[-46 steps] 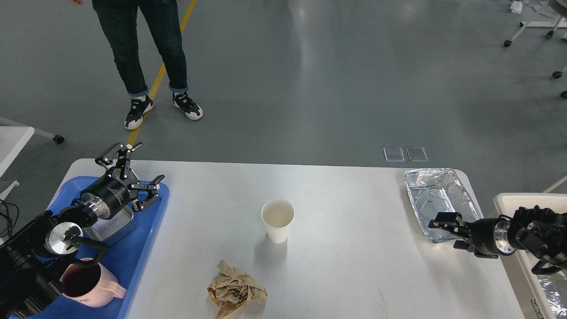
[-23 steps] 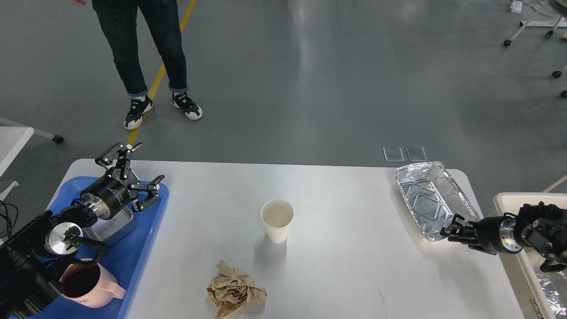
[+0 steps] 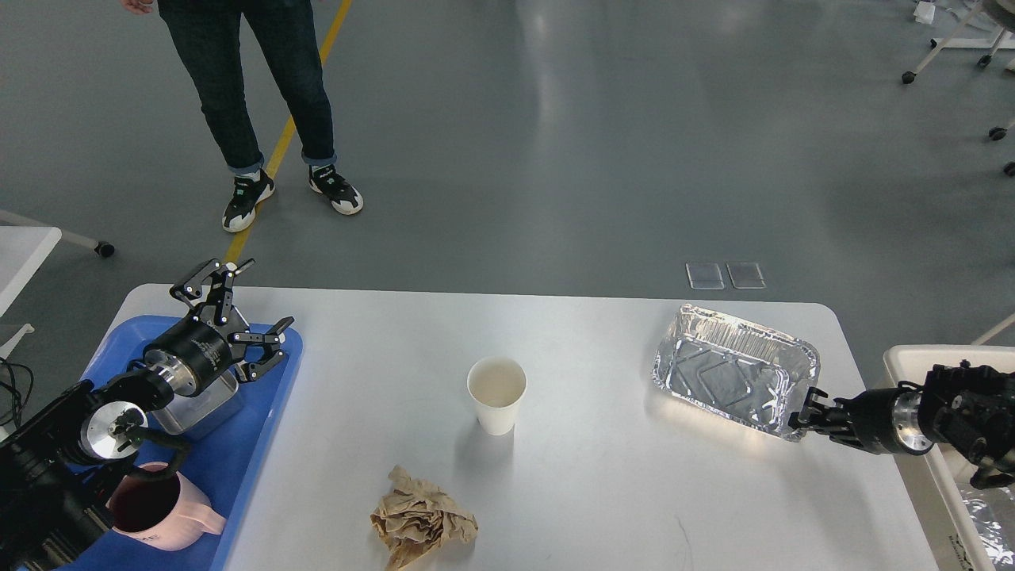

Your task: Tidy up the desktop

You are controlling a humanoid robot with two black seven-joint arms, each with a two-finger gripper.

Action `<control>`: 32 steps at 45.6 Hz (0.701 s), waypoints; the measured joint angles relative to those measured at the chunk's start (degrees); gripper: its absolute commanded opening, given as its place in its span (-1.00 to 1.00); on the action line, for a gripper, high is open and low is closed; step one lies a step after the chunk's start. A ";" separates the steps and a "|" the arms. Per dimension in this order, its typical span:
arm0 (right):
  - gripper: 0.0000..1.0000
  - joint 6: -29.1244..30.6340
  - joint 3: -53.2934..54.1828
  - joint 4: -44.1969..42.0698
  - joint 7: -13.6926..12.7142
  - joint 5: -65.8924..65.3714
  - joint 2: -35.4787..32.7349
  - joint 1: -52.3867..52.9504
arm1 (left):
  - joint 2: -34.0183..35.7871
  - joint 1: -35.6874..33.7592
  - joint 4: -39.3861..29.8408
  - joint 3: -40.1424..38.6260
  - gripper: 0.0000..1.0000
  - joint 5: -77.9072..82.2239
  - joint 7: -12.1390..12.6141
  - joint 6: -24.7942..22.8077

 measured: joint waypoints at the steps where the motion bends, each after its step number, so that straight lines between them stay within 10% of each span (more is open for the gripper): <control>1: -1.00 -0.01 -0.05 0.00 0.11 -0.02 0.00 0.03 | 0.01 0.00 0.00 0.00 0.95 0.00 0.00 0.00; 15: -1.00 0.08 -0.13 -0.40 1.13 0.13 -0.31 0.61 | -0.01 0.01 0.00 0.00 0.95 0.00 0.00 0.05; 32: -1.00 0.67 -2.79 5.47 9.51 -2.93 -5.14 7.03 | 0.71 -1.28 0.00 2.75 0.95 1.44 1.22 0.15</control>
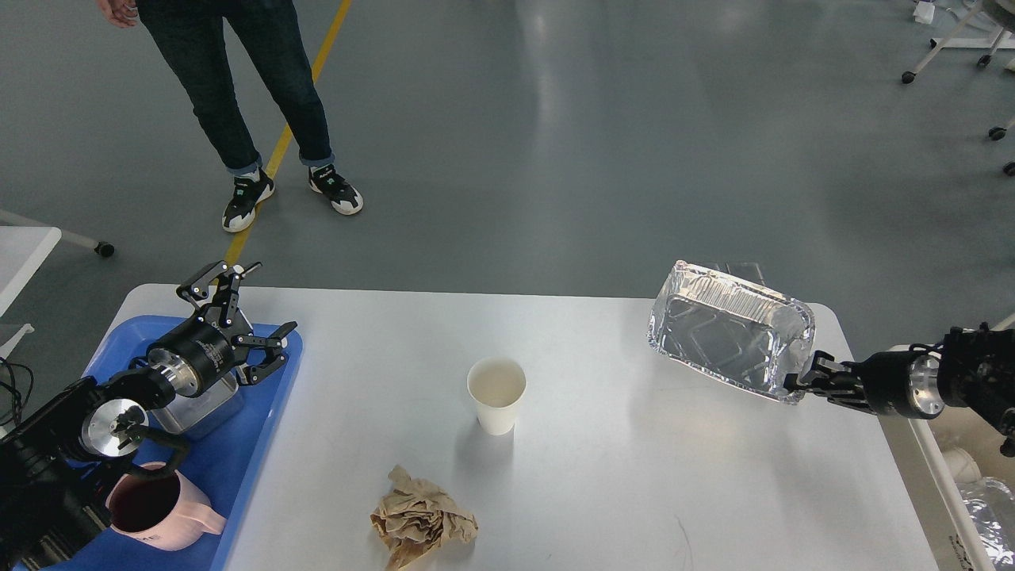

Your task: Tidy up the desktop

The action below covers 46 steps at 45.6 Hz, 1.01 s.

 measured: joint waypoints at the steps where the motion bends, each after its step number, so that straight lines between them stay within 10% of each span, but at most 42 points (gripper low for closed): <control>1: -1.00 0.00 -0.03 0.61 0.18 -0.40 -0.43 0.67 | 0.13 -0.22 0.00 0.33 0.95 0.27 0.03 0.00; 21: -1.00 -0.17 -0.89 10.57 -0.43 -9.64 0.88 12.56 | 4.19 -2.54 0.00 0.86 0.95 3.70 -1.06 0.04; 34: -1.00 -0.17 -3.44 11.50 -0.79 -10.62 6.17 15.54 | 7.94 -2.93 0.01 0.69 0.95 8.81 -10.70 0.03; 46: -1.00 0.04 -3.59 11.59 -1.05 -10.62 6.91 15.99 | 8.39 -4.19 2.44 0.07 0.95 9.17 -11.45 8.39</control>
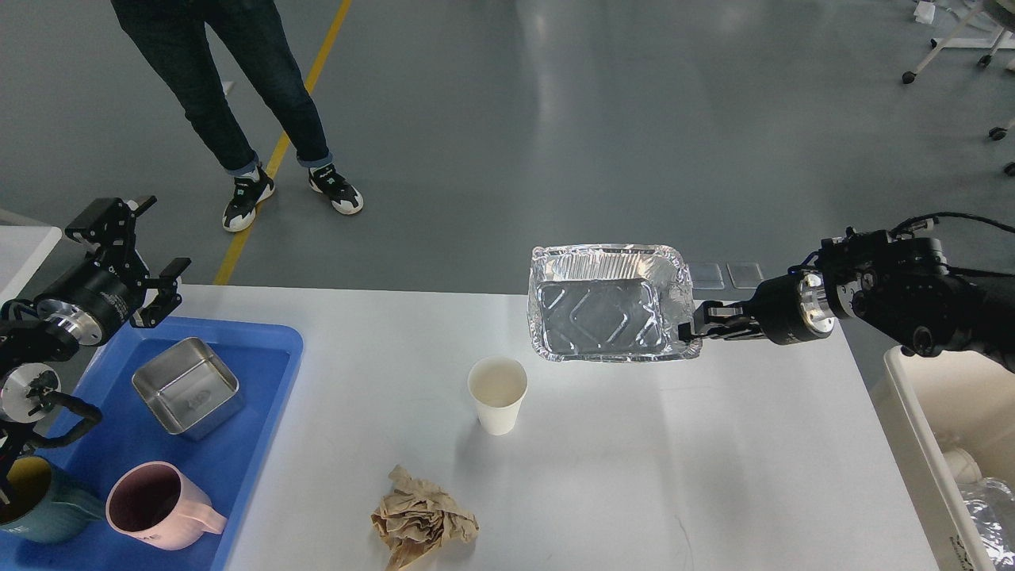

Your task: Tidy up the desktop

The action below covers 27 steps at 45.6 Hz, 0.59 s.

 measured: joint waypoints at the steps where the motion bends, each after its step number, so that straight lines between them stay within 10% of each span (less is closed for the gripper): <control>1: -1.00 0.00 0.00 0.00 -0.05 0.00 0.00 0.00 | -0.33 -0.06 0.12 0.10 0.95 0.00 0.06 2.21; 9: -1.00 -0.02 0.00 -0.05 -0.12 0.00 -0.20 -0.01 | -1.36 -0.52 0.21 1.56 0.95 0.78 3.53 5.81; 18: -1.00 -0.23 0.00 -0.07 -0.19 0.00 0.05 0.03 | -2.19 -4.28 -0.59 6.06 0.95 0.93 18.70 -2.62; 27: -1.00 -0.69 0.08 -0.08 -0.36 0.44 0.27 0.73 | 0.37 -6.60 -6.20 12.69 0.95 5.70 21.10 -5.35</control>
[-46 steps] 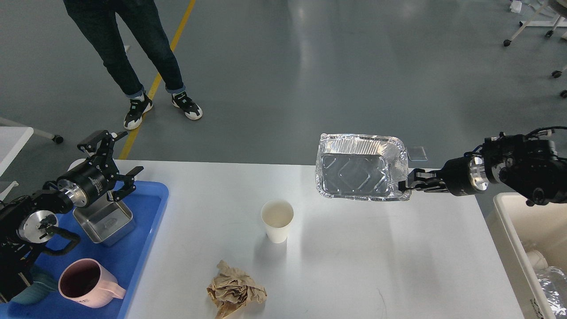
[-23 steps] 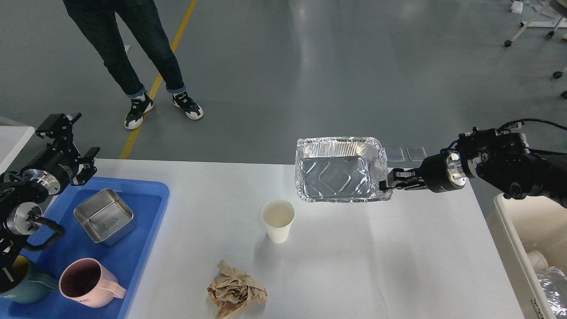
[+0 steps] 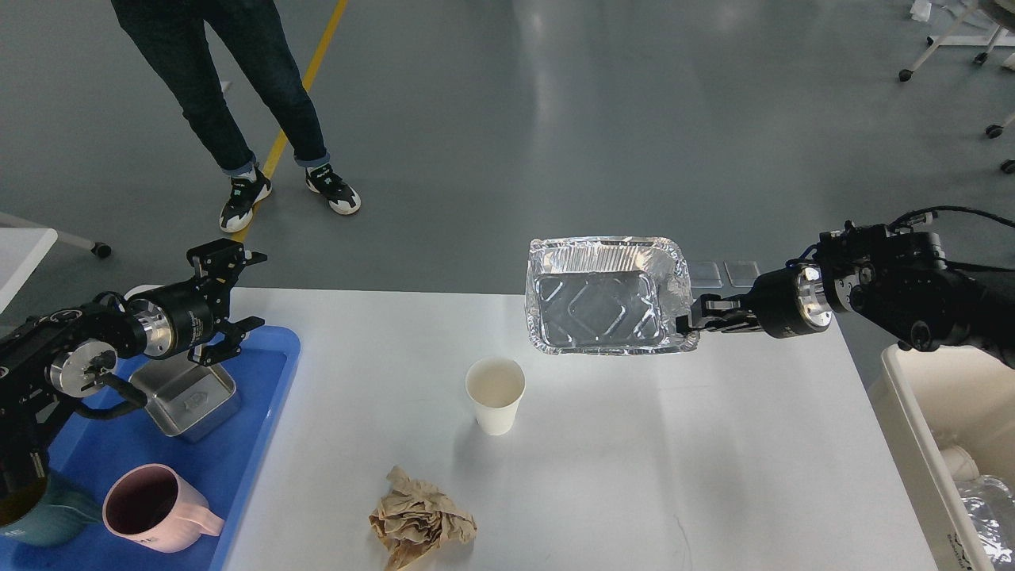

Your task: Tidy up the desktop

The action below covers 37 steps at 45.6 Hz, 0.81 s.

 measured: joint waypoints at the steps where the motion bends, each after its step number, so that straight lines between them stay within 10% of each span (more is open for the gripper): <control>1: -1.00 -0.05 0.01 0.01 -0.01 0.06 0.00 0.04 | 0.89 -0.19 -1.47 0.82 0.95 1.21 -0.10 -0.05; 24: -1.00 -0.15 0.09 -0.20 -0.03 0.37 -0.06 1.79 | 43.69 1.25 -41.81 9.93 0.95 8.36 -0.77 -10.29; 37: -1.00 -0.15 0.08 -0.04 -0.02 0.44 -0.48 2.83 | 58.09 -0.43 -45.31 3.77 0.95 10.49 -6.51 -25.25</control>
